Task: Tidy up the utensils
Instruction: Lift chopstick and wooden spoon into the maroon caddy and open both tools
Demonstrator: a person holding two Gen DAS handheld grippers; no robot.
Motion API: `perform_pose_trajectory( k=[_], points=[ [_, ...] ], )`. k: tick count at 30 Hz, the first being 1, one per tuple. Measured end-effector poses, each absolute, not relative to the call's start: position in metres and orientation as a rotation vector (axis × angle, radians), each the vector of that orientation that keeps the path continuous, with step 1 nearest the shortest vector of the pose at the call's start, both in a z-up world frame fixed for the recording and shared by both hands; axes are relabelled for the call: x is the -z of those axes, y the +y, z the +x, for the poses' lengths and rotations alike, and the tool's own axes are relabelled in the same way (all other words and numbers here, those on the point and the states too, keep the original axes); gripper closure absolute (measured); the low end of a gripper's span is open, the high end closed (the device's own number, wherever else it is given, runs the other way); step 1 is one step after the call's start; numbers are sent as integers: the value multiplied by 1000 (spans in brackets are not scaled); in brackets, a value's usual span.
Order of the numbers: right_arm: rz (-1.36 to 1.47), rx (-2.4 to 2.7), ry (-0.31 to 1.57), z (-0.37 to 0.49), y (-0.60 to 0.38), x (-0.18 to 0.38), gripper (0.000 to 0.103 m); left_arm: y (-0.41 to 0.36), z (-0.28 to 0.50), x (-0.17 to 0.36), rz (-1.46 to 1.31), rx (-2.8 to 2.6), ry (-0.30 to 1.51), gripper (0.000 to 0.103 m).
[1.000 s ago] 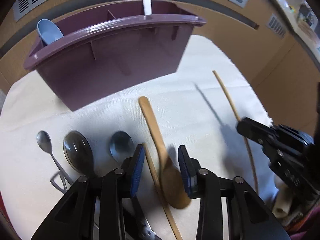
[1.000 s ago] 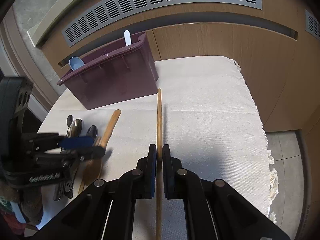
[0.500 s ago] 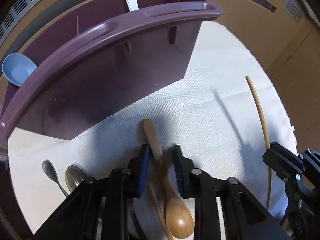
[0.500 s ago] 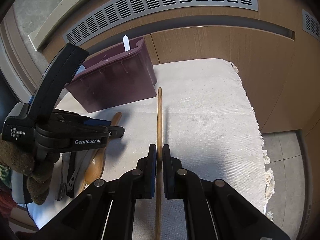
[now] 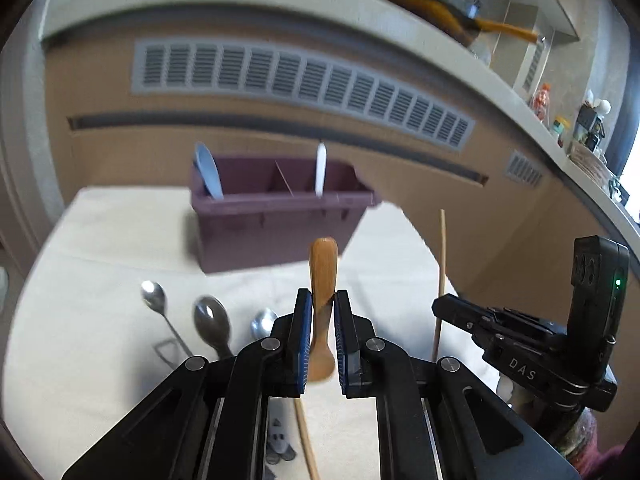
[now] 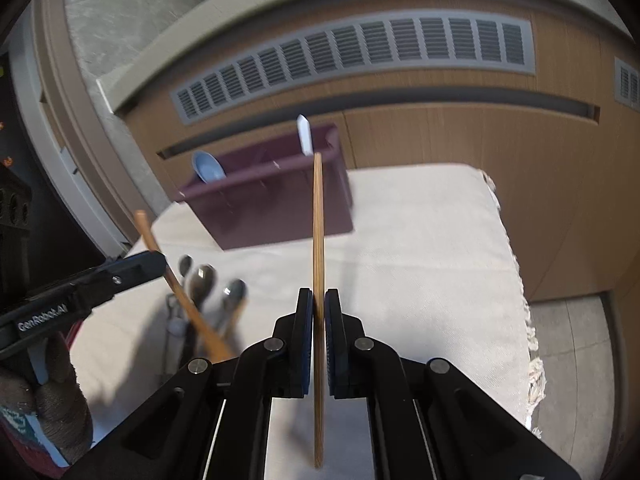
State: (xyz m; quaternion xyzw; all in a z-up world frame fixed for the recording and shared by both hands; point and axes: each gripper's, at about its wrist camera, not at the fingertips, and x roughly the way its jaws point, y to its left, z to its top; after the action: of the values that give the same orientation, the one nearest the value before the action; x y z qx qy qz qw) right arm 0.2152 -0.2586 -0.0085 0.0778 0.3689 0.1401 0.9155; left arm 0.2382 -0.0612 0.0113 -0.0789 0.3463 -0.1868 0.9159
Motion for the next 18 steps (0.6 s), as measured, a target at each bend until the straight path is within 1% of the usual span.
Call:
perform_pose_trajectory(
  k=[6,14,17,18],
  points=[
    [142,-292,735,215,-250,-5,98,-43,238,-26,-194,393,680,92],
    [134,-294,723,215,-248,-12,98,-46,234,-31,-196,393,659,92],
    [139,-300,677,215,-249,-28,98,-42,236,-62,-188,408,600,92],
    [132,-308,636,217,-249,-44,98,-40,237,-84,-174,409,552,92]
  ],
)
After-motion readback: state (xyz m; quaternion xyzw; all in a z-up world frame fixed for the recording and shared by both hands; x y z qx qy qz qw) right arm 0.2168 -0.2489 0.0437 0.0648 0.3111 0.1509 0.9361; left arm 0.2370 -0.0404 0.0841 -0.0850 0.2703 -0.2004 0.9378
